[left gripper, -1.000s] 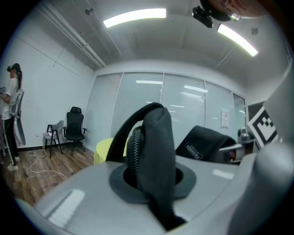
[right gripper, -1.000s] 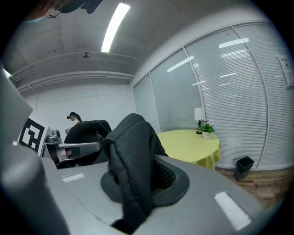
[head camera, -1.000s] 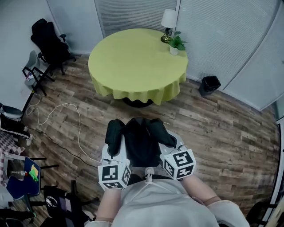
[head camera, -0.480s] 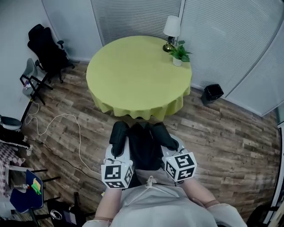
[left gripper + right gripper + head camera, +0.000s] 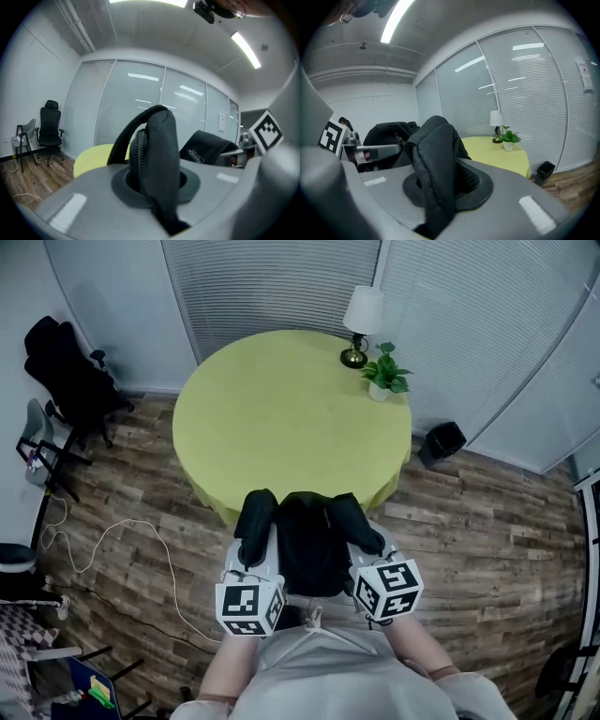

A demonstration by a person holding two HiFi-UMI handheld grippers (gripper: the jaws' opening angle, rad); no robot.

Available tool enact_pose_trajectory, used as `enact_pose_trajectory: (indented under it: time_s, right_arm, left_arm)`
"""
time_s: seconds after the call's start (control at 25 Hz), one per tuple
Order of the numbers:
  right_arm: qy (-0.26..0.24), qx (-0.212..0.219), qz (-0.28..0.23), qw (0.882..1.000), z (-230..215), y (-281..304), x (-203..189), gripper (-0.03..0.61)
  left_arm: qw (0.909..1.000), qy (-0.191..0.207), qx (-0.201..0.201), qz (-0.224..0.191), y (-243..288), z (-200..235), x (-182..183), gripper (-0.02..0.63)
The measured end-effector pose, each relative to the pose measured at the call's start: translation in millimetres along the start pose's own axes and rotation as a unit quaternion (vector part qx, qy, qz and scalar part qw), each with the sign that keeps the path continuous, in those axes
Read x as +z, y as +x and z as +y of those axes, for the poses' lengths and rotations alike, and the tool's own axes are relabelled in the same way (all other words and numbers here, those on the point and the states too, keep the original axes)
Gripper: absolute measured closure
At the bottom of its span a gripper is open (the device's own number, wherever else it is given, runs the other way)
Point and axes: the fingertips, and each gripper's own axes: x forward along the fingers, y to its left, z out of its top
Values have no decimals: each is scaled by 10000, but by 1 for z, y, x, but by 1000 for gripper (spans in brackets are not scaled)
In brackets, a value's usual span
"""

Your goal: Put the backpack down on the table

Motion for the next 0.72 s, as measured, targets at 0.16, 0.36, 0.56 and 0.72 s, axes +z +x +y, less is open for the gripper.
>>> enact_pose_trajectory:
  time_s: [0.16,0.36,0.56,0.72]
  right_arm:
    - [20,-192,-87,9998,14,52,23,546]
    - [71,-266,-115,9996,34,110,44,546]
    - [21,-184,2,9998,39,160,56,546]
    - [17,-64,92,9999,27,203,64,546]
  left_arm:
    - [9997,106,-232,-10,34,46,23,588]
    - [9995,159,-280,-5,64,101,42,588]
    - [9998,27,-188,54,94,139,49,588]
    - [9999,-12,-82,130,130,160,50,588]
